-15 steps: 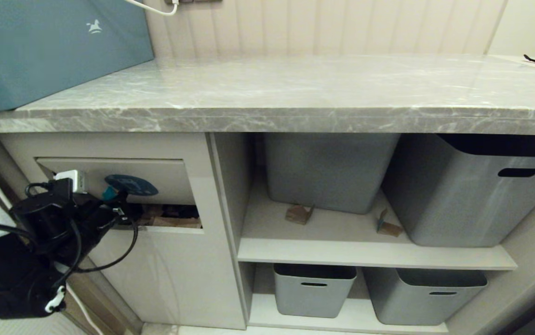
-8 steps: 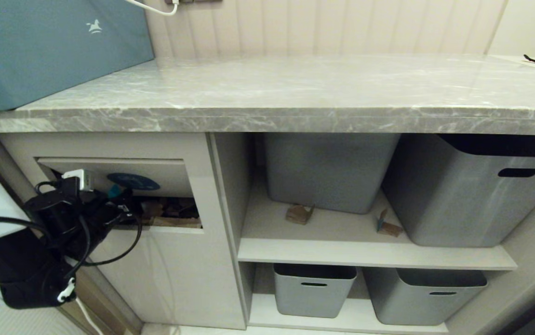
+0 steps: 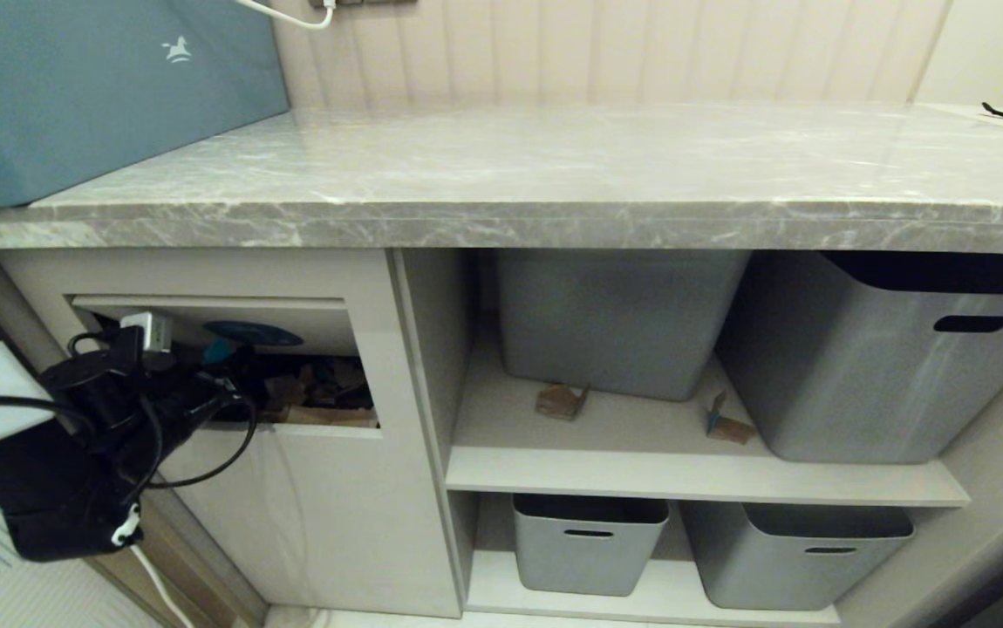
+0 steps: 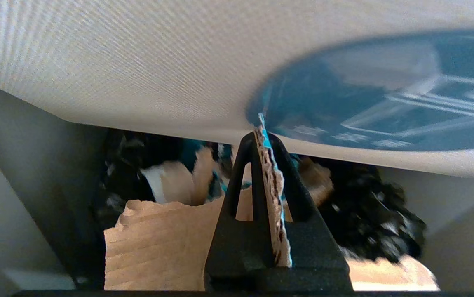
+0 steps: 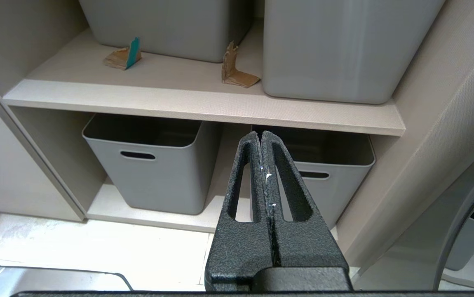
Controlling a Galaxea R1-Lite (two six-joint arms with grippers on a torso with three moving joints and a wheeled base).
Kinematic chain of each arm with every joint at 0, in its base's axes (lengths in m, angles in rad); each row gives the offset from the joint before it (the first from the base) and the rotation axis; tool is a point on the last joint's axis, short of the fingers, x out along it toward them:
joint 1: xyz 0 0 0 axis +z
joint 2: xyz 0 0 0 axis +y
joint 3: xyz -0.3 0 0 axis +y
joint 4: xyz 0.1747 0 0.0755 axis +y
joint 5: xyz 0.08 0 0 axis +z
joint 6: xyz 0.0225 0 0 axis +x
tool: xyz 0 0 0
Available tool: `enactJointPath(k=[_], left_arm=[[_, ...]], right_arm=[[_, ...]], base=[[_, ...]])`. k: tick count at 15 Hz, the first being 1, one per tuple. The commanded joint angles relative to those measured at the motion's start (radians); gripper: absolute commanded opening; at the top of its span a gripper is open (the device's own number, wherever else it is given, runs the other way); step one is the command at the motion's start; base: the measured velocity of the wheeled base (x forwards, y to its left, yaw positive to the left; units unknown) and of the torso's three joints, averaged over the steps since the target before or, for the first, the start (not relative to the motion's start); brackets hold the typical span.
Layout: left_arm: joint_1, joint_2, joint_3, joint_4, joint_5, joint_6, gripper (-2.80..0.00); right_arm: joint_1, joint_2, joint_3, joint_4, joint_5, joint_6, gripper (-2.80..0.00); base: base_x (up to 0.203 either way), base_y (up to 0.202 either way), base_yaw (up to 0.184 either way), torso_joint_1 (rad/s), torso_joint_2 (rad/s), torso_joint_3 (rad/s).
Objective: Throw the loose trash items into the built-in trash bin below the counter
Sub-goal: Put the garbage in the trash can
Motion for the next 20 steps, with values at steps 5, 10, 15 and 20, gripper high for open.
enactJointPath(k=[5, 10, 15, 20], left_arm=[[0.008, 0.039, -0.026, -0.008, 0.000, 0.047, -2.80], [0.008, 0.059, -0.044, -0.008, -0.003, 0.081, -2.80], [0.008, 0.068, -0.094, -0.008, -0.003, 0.086, 0.00], [0.008, 0.036, -0.040, -0.008, -0.003, 0.087, 0.00]], right_arm=[[0.000, 0.001, 0.000, 0.000, 0.000, 0.000, -2.80], [0.000, 0.001, 0.000, 0.000, 0.000, 0.000, -2.80], [0.000, 0.001, 0.000, 0.000, 0.000, 0.000, -2.80], [0.000, 0.001, 0.000, 0.000, 0.000, 0.000, -2.80]], base=[[0.000, 0.000, 0.000, 0.000, 0.00, 0.000], [0.000, 0.000, 0.000, 0.000, 0.00, 0.000], [0.000, 0.000, 0.000, 0.000, 0.00, 0.000], [0.000, 0.000, 0.000, 0.000, 0.00, 0.000]])
